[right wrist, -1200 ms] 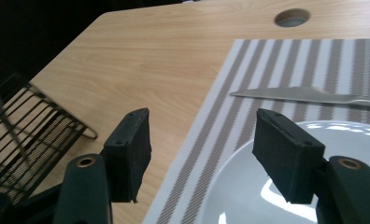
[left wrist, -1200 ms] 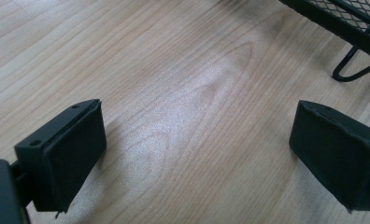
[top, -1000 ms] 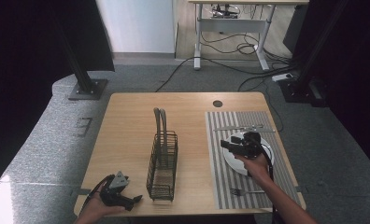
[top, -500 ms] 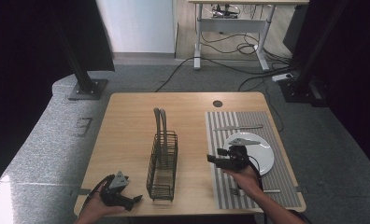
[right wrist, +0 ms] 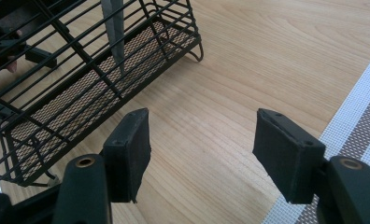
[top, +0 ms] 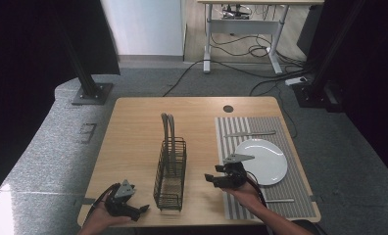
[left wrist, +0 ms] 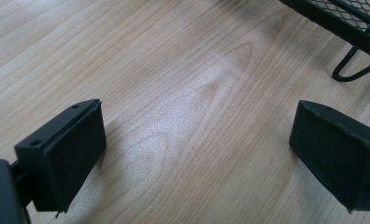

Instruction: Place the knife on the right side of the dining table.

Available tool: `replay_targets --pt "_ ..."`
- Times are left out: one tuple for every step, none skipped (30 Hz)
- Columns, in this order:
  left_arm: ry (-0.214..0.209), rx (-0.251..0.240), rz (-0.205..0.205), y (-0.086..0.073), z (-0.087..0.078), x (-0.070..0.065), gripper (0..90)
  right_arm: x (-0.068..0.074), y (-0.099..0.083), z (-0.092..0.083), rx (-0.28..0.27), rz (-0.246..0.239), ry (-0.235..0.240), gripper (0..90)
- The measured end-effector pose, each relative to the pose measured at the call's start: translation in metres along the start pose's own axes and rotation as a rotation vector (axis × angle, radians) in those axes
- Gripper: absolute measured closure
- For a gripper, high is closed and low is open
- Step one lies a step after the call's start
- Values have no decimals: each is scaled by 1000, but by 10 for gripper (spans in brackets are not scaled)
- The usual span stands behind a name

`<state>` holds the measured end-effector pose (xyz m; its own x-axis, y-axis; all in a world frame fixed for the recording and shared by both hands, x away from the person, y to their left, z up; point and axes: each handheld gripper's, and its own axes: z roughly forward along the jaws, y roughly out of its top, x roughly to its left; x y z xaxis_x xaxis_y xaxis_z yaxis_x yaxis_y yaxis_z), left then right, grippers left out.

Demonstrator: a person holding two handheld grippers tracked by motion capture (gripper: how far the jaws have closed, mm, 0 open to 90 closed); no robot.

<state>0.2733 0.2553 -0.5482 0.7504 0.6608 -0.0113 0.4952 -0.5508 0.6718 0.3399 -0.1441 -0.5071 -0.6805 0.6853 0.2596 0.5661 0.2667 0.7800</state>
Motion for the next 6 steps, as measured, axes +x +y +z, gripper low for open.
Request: replay_targets --pt "0 0 0 0 0 0 37 -1 0 -1 -3 2 -2 360" --pt "-1 0 0 0 0 0 37 -1 0 -1 -7 6 -5 360" --pt "0 0 0 0 0 0 37 -2 1 -2 -8 8 -6 360" --pt "0 0 0 0 0 0 37 -3 1 -3 -13 8 -7 360" --pt "0 0 1 0 0 0 37 -3 1 -3 -13 6 -8 360" --pt "0 0 1 0 0 0 37 -3 1 -3 -13 6 -8 360"
